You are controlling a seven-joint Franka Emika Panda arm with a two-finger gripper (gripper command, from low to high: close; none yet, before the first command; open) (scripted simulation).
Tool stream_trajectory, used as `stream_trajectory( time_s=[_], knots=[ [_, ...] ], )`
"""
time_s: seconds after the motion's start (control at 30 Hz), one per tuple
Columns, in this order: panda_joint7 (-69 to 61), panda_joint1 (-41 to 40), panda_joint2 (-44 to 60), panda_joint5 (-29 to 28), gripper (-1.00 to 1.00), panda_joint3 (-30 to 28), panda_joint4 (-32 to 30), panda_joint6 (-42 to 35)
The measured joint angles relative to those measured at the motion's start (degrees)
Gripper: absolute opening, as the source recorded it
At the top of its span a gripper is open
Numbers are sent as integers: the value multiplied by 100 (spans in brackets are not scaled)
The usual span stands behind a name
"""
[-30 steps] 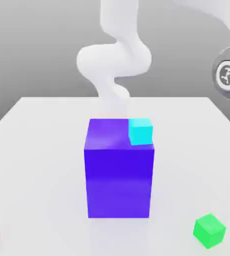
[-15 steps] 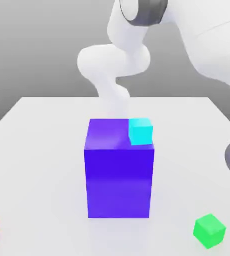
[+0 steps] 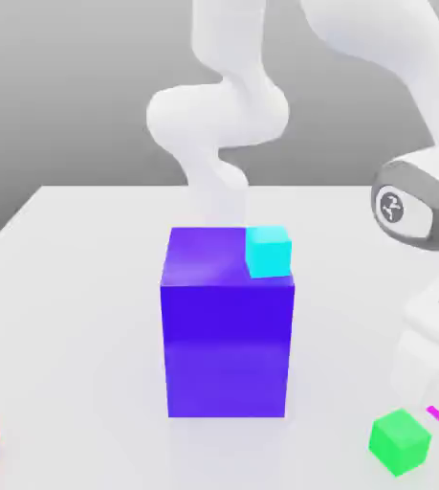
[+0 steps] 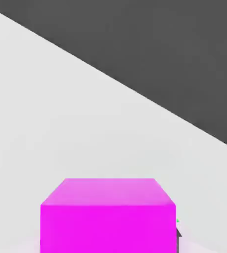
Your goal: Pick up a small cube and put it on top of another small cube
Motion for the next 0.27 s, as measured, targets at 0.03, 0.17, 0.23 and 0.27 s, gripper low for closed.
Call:
stream_trajectory(
  time_s=[0.03, 0.17, 0.23, 0.27],
  knots=[
    [32, -7, -5, -35, -100, -30, -107, 102],
    [265, 133, 624, -348, -100, -255, -168, 780],
    [298, 156, 723, -394, 100, -287, -165, 874],
    [298, 156, 723, -394, 100, -287, -165, 874]
  ],
)
